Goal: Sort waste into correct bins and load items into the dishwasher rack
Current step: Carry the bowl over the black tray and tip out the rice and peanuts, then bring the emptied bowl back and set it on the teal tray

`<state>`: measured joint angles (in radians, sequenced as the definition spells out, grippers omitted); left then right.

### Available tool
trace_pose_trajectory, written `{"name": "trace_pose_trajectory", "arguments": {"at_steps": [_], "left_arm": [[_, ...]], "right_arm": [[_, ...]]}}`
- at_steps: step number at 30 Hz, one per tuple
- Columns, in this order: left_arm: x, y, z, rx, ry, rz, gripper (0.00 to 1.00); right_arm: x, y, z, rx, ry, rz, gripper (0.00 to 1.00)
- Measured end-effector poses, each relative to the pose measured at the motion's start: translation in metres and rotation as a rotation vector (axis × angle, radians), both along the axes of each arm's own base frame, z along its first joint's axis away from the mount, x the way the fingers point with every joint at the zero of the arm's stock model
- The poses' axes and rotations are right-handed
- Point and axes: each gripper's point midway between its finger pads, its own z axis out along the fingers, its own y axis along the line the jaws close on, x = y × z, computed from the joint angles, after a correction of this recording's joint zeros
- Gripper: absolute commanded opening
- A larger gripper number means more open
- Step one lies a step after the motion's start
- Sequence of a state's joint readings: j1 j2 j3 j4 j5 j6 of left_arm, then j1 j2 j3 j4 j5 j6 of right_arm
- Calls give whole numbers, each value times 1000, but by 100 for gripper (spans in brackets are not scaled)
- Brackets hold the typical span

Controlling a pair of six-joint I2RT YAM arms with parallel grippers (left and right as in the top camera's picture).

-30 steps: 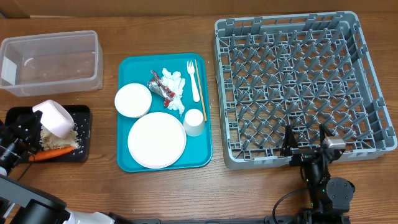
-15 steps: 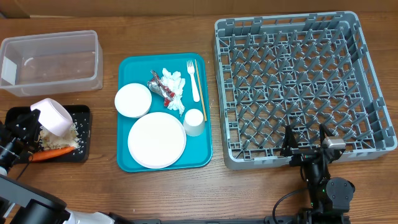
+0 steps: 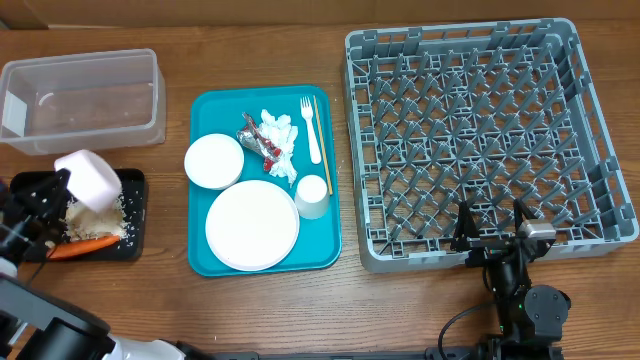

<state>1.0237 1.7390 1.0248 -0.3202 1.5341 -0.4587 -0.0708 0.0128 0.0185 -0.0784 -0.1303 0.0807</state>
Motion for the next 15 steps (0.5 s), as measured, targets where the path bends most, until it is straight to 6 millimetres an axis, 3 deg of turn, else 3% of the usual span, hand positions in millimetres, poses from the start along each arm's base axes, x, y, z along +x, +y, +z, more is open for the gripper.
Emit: {"name": "trace_pose_trajectory", "arguments": {"at_steps": [5,10,12,15], "left_arm": [[13,-30,23,104,-32,-64,4],[23,-76,66,308,-84,-108,4],[29,-103,85,431,-120,-126,4],[47,-161,108,660,-186,-154,4]], "right_arm": [[0,0,0,0,0,0,100],[0,0,0,0,0,0,100],[0,0,0,0,0,0,100],[0,0,0,0,-1,0,100]]}}
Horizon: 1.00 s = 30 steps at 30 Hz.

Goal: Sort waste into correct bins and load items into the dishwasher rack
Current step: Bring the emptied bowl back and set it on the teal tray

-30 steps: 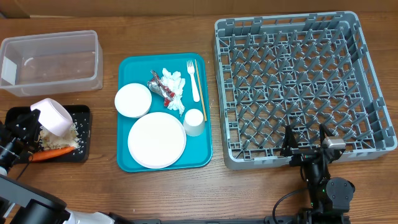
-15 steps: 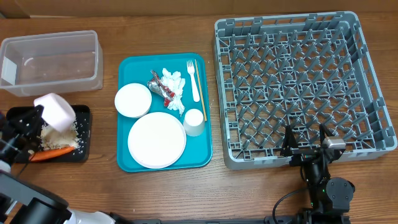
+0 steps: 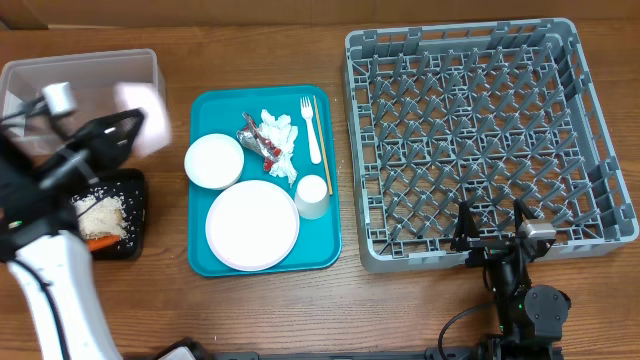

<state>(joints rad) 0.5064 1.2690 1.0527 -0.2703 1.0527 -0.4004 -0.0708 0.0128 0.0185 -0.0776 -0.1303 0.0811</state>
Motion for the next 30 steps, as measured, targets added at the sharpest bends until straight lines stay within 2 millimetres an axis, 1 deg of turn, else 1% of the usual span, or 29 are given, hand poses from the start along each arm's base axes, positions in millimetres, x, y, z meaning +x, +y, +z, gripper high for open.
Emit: {"name": "trace_pose_trajectory", "arguments": {"at_steps": [2,3,4,6,8,10,11,12,13,16,21,23,25,30], "left_arm": [[14,-31,-2,116,-19,-3,4],[21,-47,-6,178,-20,5,4],[26,-58,-11,219,-16,9,4],[43,-76,-19,332,-36,58,4],[62,-84,-21,433,-80,124,4],[83,-89,-25,547,-131,201,4],[91,-91,-28,572,-141,235,4],[100,-93,-34,620,-150,268,4],[109,-92,-47,682,-140,311,4],[125,-82,-68,753,-120,383,4],[140,-70,-112,827,-48,424,4],[143,-69,-125,838,-26,425,4],[145,-69,-135,845,-12,422,4],[151,-71,-149,839,-4,418,4]], "right_arm": [[0,0,0,0,1,0,100],[0,0,0,0,1,0,100],[0,0,0,0,0,0,100],[0,0,0,0,1,0,100],[0,0,0,0,1,0,100],[0,0,0,0,1,0,100],[0,0,0,0,1,0,100],[0,0,0,0,1,1,100],[0,0,0,0,1,0,100],[0,0,0,0,0,0,100],[0,0,0,0,0,0,100],[0,0,0,0,1,0,100],[0,0,0,0,1,0,100],[0,0,0,0,0,0,100]]}}
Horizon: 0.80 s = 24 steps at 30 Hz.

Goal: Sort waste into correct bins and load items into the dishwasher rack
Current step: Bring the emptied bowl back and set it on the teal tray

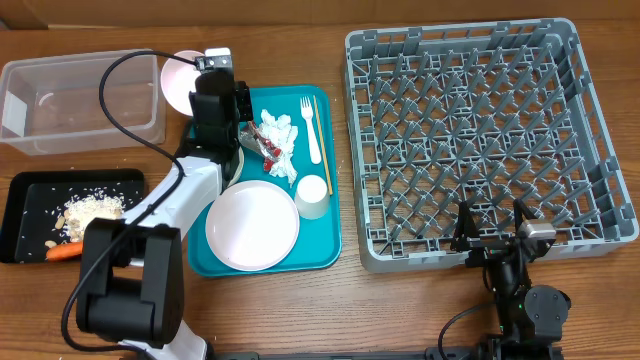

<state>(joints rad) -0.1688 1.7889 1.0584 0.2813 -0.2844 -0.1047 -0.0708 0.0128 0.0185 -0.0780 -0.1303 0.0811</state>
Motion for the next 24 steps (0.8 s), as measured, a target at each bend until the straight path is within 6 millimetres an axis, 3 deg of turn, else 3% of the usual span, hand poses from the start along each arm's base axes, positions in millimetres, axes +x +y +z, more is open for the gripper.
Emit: {"name": "trace_pose_trajectory", "arguments": {"at_steps": [10,16,19,24], "left_arm": [[4,-11,-42,-51,68,-39,8],[3,-19,-48,-89,90,-71,9],[-2,-21,-56,-94,130,-83,18],[-5,-22,-60,-103,150,-80,22]], "right_arm": [[0,0,0,0,0,0,100],[0,0,0,0,1,0,100],[0,0,0,0,1,0,100],[0,0,0,0,0,0,100]]}}
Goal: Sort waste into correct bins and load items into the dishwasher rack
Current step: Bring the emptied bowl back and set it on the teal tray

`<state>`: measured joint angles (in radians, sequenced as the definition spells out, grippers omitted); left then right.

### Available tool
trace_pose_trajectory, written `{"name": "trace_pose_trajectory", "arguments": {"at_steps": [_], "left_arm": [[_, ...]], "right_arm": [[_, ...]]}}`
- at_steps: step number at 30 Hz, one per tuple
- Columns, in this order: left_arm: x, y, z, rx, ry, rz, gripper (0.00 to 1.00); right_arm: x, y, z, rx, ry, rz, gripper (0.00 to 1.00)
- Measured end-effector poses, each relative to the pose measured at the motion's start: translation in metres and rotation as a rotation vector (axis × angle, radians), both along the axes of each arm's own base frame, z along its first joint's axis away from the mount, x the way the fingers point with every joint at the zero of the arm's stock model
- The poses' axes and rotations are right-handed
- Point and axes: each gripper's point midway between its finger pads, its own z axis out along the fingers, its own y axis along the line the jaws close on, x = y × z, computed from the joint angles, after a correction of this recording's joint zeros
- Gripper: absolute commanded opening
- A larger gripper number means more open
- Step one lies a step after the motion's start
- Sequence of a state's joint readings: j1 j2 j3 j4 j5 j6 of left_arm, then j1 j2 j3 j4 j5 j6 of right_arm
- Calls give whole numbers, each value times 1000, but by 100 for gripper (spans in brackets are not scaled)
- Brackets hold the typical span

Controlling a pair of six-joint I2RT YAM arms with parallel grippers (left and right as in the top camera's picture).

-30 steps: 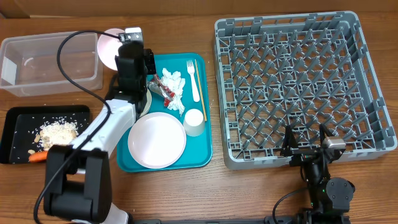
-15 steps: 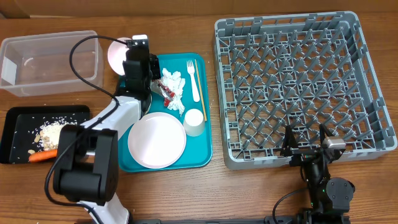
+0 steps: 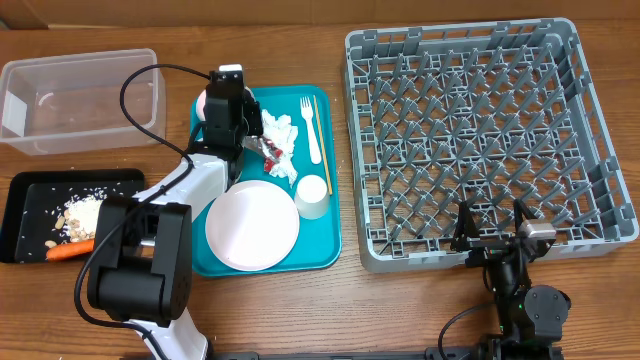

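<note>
My left gripper (image 3: 222, 100) hangs over the far left corner of the teal tray (image 3: 330, 250), shut on a pale pink bowl (image 3: 204, 102) that mostly hides behind the wrist. On the tray lie a large white plate (image 3: 252, 225), a white cup (image 3: 312, 196), crumpled napkins with a wrapper (image 3: 278, 140), a white fork (image 3: 309, 128) and a chopstick (image 3: 322, 140). A small plate is covered by the arm. The grey dishwasher rack (image 3: 480, 130) stands at the right. My right gripper (image 3: 491, 218) rests open at the rack's near edge.
A clear plastic bin (image 3: 80, 100) stands at the far left. In front of it lies a black tray (image 3: 30, 185) with rice scraps and a carrot (image 3: 68, 248). The left arm's cable loops over the bin's right end.
My left gripper moved with the pink bowl from the gap between the clear bin and the teal tray to over the tray's far left corner. The right arm stayed still.
At first the left gripper held the pink bowl tipped over the black tray. Then it was at the clear bin's right end, blurred. Later it was beside the teal tray's far corner, and now it is over that corner. Scraps lie in the black tray.
</note>
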<state>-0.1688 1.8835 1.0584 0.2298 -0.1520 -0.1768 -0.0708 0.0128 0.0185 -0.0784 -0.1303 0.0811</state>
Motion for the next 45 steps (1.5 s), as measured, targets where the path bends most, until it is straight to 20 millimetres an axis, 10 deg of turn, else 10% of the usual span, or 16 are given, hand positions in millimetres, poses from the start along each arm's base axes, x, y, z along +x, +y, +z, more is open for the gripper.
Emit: {"name": "trace_pose_trajectory", "arguments": {"at_steps": [10,22,25,36,45], "left_arm": [[0,8,7,24,-13,39,31],[-52,5,96,-79,-8,20,52],[-76,-6,83,-146,111,-12,100],[-131,-51,46,-355,411,-168,100],[-198,-10,16,-279,679,162,100]], "right_arm": [[0,0,0,0,0,0,100],[0,0,0,0,1,0,100],[0,0,0,0,1,0,100],[0,0,0,0,0,0,100],[0,0,0,0,0,0,100]]}}
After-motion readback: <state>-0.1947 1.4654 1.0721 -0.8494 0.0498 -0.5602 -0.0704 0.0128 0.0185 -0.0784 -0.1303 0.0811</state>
